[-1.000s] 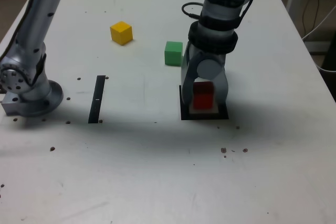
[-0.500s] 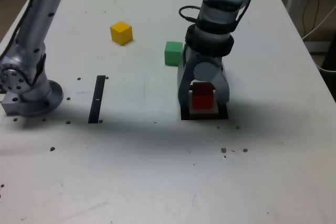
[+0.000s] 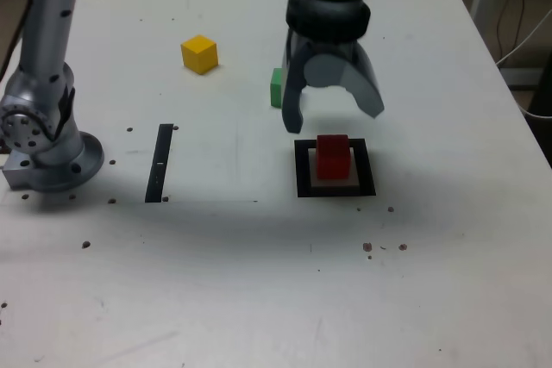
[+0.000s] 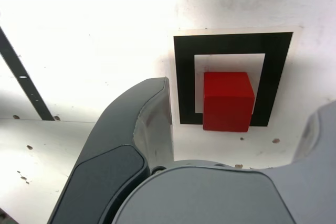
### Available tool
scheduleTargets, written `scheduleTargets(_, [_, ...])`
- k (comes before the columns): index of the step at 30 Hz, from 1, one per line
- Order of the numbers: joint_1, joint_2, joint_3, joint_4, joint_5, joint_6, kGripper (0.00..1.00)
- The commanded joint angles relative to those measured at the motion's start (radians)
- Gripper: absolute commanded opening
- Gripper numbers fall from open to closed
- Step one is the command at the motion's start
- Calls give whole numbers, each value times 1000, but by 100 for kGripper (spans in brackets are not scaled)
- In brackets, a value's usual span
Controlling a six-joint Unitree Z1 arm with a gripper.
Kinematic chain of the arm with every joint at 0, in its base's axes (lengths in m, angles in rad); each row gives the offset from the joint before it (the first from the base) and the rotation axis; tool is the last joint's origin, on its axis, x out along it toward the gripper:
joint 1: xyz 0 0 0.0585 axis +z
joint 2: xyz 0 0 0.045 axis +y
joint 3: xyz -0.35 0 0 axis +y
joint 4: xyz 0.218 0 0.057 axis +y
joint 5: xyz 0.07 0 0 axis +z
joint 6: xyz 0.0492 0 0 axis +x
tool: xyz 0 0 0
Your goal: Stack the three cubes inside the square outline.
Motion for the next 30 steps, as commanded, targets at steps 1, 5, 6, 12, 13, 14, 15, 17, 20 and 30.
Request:
scheduleTargets(1, [3,-11,-2,4,5,-3,99])
scheduleTargets(5, [6,-15,-1,6,7,-3,99])
scheduleTargets(6, [6,-16,-1,6,8,-3,99])
scheduleTargets(12, [29,-36,14,20,19,-3,99])
scheduleTargets(13, [39,-42,21,24,22,-2,99])
scheduleTargets(14, [52,-48,29,27,26,0,99])
scheduleTargets(15, [66,-54,39,29,30,2,99])
scheduleTargets(17, [99,-66,59,30,37,11,99])
scheduleTargets(20, [162,-86,89,29,48,33,99])
scheduleTargets(30, [354,-116,142,29,70,117,99])
